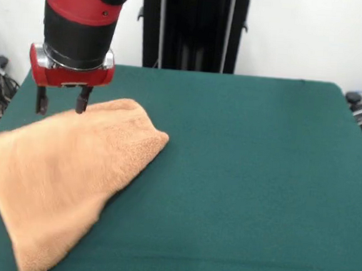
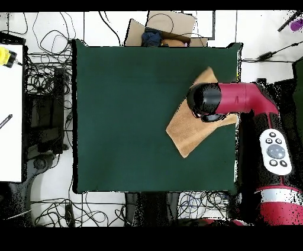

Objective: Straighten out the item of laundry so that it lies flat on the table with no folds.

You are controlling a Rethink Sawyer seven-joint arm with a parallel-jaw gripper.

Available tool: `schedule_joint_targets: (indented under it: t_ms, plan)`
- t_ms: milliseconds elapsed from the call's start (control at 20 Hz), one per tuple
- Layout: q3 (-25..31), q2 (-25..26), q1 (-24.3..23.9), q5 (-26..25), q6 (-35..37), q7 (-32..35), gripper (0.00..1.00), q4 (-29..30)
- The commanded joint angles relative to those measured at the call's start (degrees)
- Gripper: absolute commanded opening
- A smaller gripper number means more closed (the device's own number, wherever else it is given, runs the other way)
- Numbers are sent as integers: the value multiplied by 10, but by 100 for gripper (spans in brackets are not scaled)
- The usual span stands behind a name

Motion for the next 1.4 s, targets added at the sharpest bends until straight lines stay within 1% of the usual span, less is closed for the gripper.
schedule_joint_targets:
  t_ms: [50, 150, 250, 350, 450, 550, 650, 700, 750, 800, 850, 950, 1050, 1100, 1200, 1300, 1400]
  plan:
    - [-43, -29, 28, -4, -103, 187, 100, 36]
    - [-31, -64, 17, 27, -131, 174, 100, 85]
    - [-23, -109, 14, 66, -157, 184, 100, 153]
    - [-25, -143, 26, 98, -165, 210, 100, 198]
    - [-32, -176, 45, 145, -143, 231, 100, 230]
    - [-55, -218, 78, 190, -112, 268, 100, 255]
    - [-86, -246, 115, 219, -75, 294, 100, 259]
    - [-94, -251, 125, 222, -73, 296, 100, 256]
    - [-95, -252, 129, 226, -92, 289, 100, 257]
    - [-91, -243, 125, 231, -130, 278, 100, 263]
    - [-84, -223, 118, 229, -179, 267, 100, 265]
    - [-68, -153, 91, 225, -291, 252, 100, 270]
    - [-46, -93, 60, 215, -377, 234, 100, 272]
    - [-38, -73, 47, 210, -410, 225, 100, 274]
    - [-15, -42, 19, 207, -453, 206, 100, 277]
    - [8, -20, -5, 207, -465, 185, 100, 278]
    - [26, -9, -24, 207, -467, 172, 100, 281]
